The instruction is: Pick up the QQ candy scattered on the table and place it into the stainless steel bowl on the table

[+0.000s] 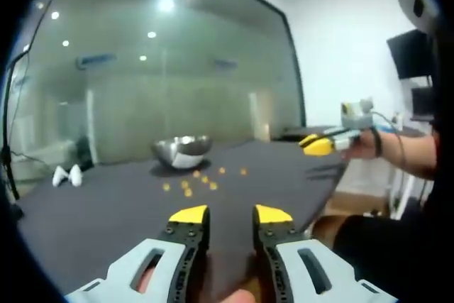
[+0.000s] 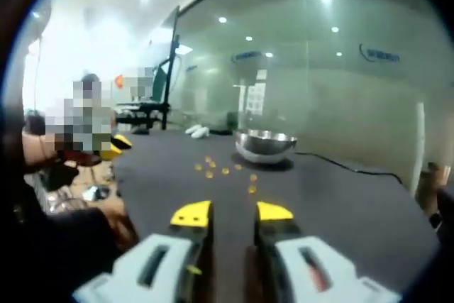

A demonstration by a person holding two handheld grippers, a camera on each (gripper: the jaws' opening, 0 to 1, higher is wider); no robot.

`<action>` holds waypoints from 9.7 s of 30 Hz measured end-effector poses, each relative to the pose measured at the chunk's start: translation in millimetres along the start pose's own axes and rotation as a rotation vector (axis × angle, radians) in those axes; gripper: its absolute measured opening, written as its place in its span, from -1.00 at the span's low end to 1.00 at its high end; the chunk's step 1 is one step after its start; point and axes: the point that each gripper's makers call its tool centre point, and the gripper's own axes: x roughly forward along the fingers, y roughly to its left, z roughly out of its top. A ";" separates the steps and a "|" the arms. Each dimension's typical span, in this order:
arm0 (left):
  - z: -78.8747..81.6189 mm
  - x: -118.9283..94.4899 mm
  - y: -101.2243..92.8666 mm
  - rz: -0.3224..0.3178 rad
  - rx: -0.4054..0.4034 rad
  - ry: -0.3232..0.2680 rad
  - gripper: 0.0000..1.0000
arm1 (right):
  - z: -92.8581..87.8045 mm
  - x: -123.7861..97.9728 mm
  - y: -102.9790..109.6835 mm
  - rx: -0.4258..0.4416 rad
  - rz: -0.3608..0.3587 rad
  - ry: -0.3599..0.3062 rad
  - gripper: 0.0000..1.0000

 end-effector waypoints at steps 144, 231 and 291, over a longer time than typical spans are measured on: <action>7.1 -36.6 14.3 -0.023 -0.005 -0.013 -0.43 | 84.1 173.6 -44.4 0.044 0.022 -0.093 -0.82; 15.6 -38.4 3.0 -0.055 0.023 0.007 -0.43 | 118.2 177.3 -72.6 0.103 0.045 -0.140 -0.64; 20.0 -46.8 3.9 -0.073 -0.026 -0.023 -0.43 | -27.8 183.0 -32.7 -0.025 0.119 0.116 -0.61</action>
